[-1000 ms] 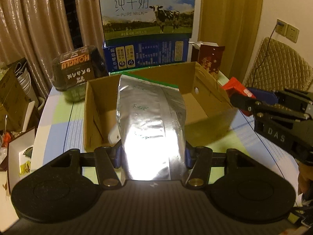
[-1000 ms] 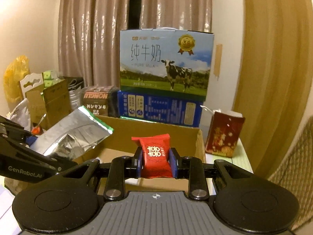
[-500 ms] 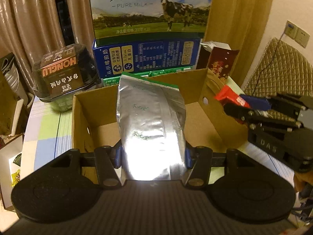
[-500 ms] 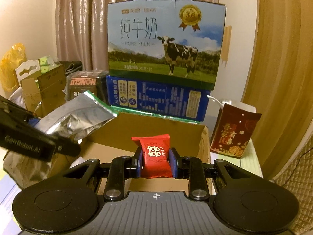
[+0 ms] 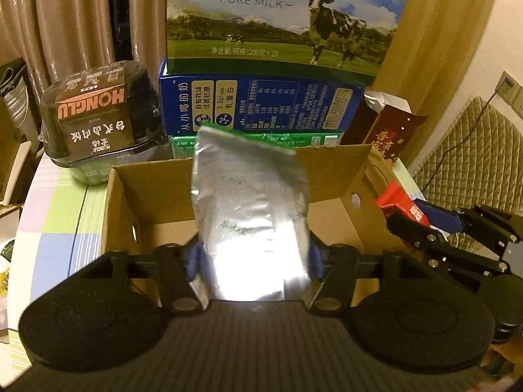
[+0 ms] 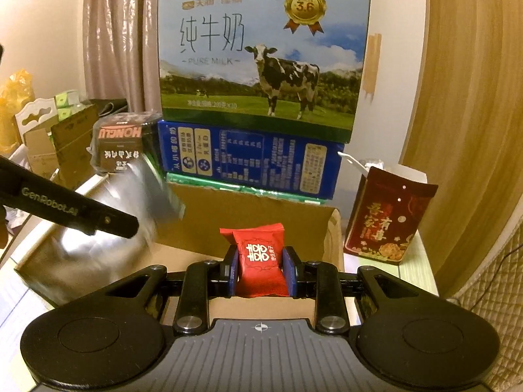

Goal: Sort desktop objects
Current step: 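Open both tools to drop the foil bag and red packet into the box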

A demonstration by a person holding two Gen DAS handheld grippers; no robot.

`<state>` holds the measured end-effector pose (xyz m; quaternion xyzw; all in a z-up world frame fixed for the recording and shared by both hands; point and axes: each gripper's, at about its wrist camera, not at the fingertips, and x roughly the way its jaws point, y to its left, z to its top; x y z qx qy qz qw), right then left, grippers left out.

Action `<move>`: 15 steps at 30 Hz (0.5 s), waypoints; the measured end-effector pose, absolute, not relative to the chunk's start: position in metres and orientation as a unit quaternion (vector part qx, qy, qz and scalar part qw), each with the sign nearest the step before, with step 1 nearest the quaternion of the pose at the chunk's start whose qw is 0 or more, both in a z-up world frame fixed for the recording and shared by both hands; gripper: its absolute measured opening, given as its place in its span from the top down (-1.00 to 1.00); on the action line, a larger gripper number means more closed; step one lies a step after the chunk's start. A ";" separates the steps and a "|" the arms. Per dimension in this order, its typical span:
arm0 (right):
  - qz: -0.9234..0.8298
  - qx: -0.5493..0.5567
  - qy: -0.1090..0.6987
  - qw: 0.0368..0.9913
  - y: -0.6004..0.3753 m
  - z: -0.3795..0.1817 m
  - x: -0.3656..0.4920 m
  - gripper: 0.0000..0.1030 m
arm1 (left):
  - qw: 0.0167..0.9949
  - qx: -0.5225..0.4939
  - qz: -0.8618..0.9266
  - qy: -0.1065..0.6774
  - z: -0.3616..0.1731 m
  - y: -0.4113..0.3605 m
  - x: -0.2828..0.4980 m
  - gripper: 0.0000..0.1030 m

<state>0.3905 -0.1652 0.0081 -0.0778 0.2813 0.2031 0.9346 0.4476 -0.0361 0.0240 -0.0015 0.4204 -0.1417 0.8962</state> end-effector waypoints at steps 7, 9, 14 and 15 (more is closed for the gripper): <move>0.205 -0.073 0.289 0.932 -0.165 0.003 0.392 0.51 | 0.901 0.002 -0.133 0.413 0.020 -0.031 0.442 -0.22; 0.211 -0.065 0.292 0.931 -0.165 0.004 0.393 0.50 | 0.901 0.003 -0.132 0.413 0.020 -0.029 0.440 -0.22; 0.230 -0.031 0.281 0.931 -0.166 0.012 0.393 -0.22 | 0.903 -0.002 -0.128 0.410 0.020 -0.025 0.435 -0.22; 0.229 -0.030 0.277 0.933 -0.167 0.014 0.391 -0.25 | 0.903 -0.002 -0.127 0.410 0.020 -0.024 0.433 -0.22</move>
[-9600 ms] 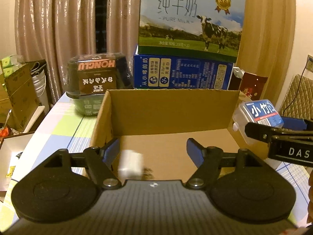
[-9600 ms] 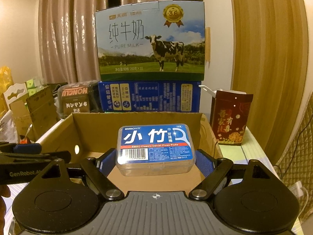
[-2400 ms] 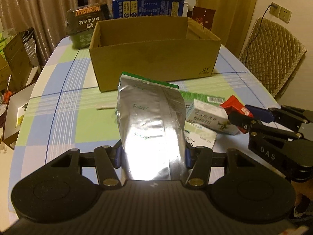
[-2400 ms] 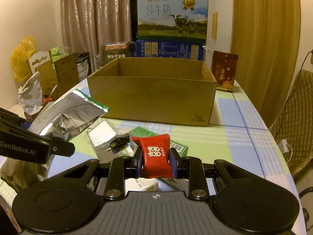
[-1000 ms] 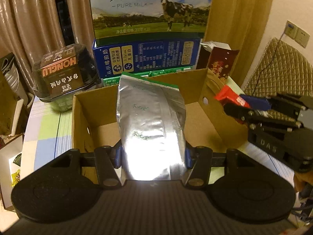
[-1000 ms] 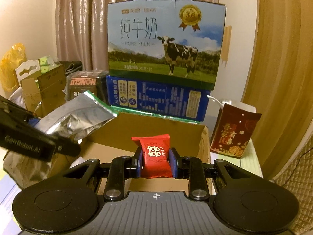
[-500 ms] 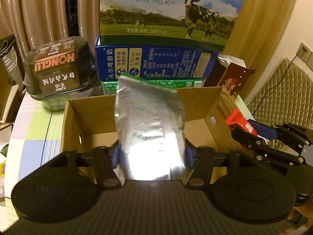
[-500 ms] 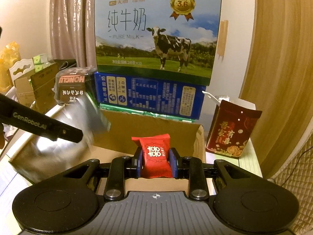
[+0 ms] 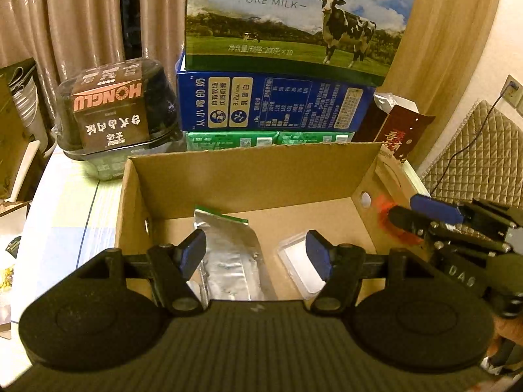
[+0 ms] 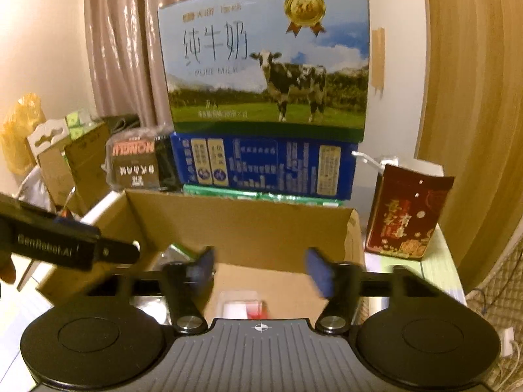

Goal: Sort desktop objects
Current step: 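Open both tools to drop the foil bag and red packet into the box, then withdraw both tools and move toward the medicine boxes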

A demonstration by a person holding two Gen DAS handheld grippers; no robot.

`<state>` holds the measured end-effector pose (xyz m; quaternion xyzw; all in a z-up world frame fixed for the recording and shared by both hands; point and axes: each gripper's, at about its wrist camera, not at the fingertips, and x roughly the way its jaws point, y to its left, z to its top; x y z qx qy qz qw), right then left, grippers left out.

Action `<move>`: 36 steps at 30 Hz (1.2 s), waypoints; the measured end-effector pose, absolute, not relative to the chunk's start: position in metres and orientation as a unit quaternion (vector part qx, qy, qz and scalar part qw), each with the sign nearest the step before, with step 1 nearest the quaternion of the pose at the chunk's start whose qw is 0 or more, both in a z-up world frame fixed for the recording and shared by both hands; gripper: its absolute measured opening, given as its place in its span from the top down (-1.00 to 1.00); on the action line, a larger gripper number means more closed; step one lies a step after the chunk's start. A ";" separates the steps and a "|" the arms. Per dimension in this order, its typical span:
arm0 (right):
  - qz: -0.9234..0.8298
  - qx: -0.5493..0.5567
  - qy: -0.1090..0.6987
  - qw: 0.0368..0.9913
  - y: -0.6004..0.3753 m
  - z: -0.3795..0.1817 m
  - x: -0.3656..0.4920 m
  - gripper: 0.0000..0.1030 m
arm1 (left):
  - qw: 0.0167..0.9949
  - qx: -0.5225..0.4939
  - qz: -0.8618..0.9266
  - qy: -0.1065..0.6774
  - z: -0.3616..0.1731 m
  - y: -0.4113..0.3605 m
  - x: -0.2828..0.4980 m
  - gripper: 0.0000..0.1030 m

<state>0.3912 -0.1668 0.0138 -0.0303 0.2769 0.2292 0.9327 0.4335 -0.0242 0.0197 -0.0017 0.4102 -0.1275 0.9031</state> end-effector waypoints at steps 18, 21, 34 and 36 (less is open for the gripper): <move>0.230 -0.046 0.277 0.932 -0.187 0.049 0.317 -0.27 | 0.912 -0.004 -0.117 0.393 0.044 -0.001 0.368 -0.42; 0.234 -0.051 0.271 0.932 -0.188 0.060 0.295 -0.32 | 0.913 -0.002 -0.117 0.390 0.053 0.002 0.349 -0.45; 0.259 -0.072 0.266 0.926 -0.202 0.082 0.200 -0.69 | 0.917 -0.004 -0.103 0.384 0.075 0.020 0.248 -0.72; 0.263 -0.075 0.272 0.923 -0.205 0.079 0.190 -0.79 | 0.918 -0.005 -0.101 0.384 0.076 0.021 0.233 -0.74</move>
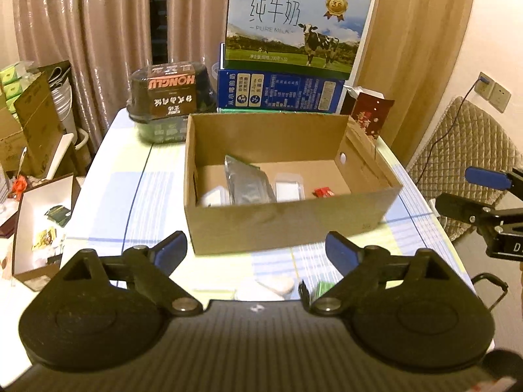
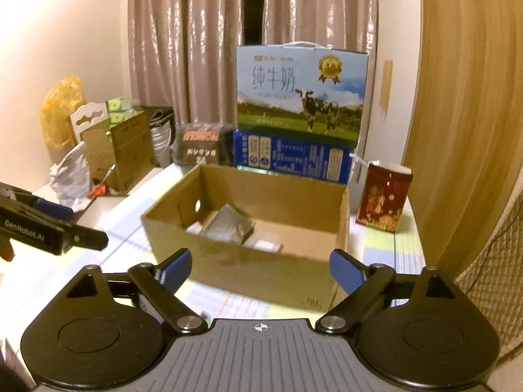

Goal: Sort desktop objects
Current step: 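Withdraw both tools and move toward the medicine boxes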

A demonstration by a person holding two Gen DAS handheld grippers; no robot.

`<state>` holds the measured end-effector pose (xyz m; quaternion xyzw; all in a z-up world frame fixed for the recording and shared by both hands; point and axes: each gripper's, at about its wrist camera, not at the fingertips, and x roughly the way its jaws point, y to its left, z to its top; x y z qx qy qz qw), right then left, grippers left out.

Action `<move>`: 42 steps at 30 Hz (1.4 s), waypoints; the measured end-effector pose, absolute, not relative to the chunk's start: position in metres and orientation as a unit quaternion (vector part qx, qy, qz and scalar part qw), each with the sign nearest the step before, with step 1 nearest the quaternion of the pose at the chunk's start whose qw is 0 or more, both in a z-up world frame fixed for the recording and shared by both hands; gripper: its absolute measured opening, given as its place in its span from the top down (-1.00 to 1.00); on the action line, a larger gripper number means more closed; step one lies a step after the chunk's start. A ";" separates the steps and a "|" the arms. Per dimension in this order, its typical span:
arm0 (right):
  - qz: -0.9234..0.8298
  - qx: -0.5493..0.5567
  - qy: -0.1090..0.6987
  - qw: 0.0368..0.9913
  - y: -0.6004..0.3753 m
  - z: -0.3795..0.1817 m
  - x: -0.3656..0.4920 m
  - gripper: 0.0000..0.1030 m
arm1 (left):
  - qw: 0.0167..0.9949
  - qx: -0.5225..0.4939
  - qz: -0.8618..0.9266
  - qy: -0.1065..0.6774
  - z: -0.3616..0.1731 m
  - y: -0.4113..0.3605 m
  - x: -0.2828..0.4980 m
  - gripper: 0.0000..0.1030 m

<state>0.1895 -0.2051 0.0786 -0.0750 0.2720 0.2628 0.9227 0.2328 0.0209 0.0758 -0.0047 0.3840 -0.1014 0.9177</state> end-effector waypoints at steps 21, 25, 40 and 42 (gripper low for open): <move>0.249 -0.147 0.336 0.896 -0.261 -0.026 0.105 -0.96 | 0.897 -0.025 -0.097 0.430 -0.004 -0.013 0.121 -0.97; 0.256 -0.178 0.324 0.893 -0.257 -0.041 0.103 -0.96 | 0.896 -0.028 -0.094 0.433 -0.018 -0.020 0.116 -0.97; 0.287 -0.253 0.302 0.873 -0.224 -0.081 0.117 -0.84 | 0.885 -0.012 -0.088 0.457 -0.066 -0.036 0.124 -0.97; 0.293 -0.261 0.298 0.870 -0.220 -0.085 0.122 -0.78 | 0.883 -0.012 -0.089 0.460 -0.070 -0.037 0.127 -0.97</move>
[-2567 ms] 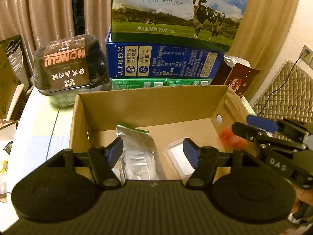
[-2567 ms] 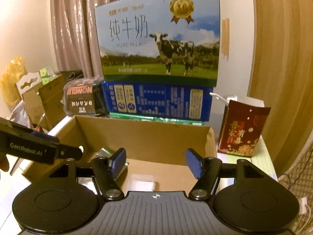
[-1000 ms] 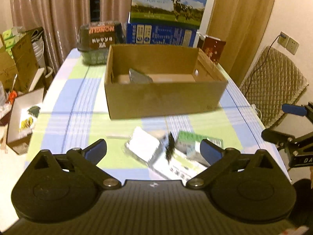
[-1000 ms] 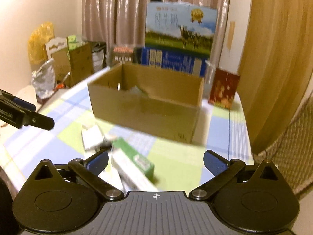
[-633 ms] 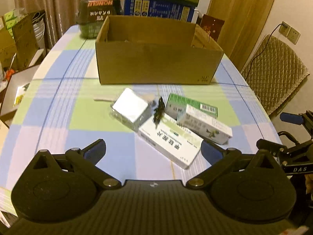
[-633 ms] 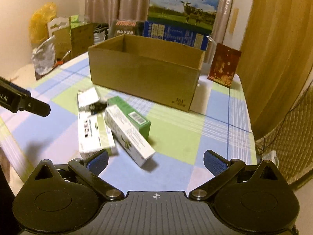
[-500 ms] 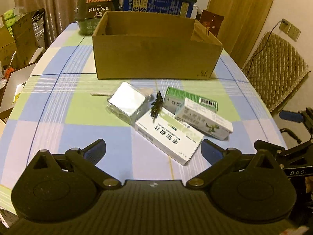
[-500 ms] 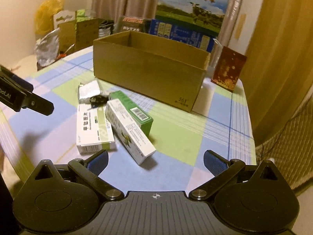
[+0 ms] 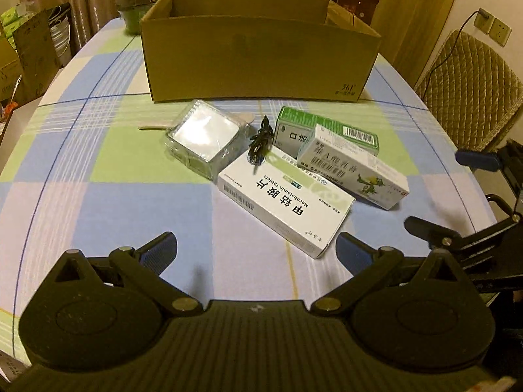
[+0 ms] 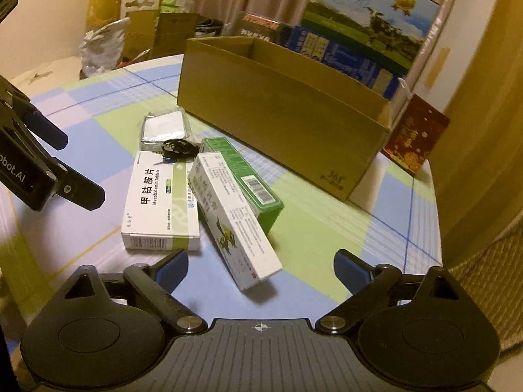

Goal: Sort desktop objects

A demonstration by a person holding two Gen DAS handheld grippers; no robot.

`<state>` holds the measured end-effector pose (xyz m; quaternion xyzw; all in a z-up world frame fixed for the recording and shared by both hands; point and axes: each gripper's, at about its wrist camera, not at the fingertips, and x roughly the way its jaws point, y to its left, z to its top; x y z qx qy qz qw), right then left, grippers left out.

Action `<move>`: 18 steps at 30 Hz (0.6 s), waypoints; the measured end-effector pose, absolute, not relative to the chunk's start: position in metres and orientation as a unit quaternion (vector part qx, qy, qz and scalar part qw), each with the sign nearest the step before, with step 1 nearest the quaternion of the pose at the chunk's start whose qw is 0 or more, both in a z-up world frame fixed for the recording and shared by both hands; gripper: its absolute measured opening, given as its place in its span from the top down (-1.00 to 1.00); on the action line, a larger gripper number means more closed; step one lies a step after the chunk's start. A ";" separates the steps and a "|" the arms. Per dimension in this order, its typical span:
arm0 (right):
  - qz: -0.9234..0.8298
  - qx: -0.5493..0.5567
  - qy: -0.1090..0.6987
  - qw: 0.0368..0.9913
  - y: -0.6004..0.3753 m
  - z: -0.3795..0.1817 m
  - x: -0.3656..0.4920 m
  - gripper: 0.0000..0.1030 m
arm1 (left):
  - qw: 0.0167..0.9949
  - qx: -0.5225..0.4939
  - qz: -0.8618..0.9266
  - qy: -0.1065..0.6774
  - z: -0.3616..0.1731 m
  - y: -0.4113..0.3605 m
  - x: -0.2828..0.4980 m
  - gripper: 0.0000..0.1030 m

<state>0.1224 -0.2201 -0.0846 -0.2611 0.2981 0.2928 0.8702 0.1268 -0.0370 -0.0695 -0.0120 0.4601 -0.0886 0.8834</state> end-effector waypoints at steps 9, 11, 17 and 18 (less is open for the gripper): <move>0.307 -0.245 0.324 0.861 -0.218 -0.100 0.149 -0.53 | 0.880 -0.020 -0.085 0.466 -0.078 -0.034 0.136 -0.97; 0.308 -0.241 0.330 0.859 -0.218 -0.103 0.152 -0.48 | 0.880 -0.022 -0.083 0.467 -0.081 -0.033 0.137 -0.97; 0.308 -0.236 0.338 0.857 -0.216 -0.108 0.157 -0.35 | 0.880 -0.027 -0.080 0.467 -0.084 -0.033 0.139 -0.97; 0.308 -0.235 0.340 0.857 -0.217 -0.109 0.158 -0.28 | 0.880 -0.028 -0.080 0.467 -0.084 -0.033 0.139 -0.97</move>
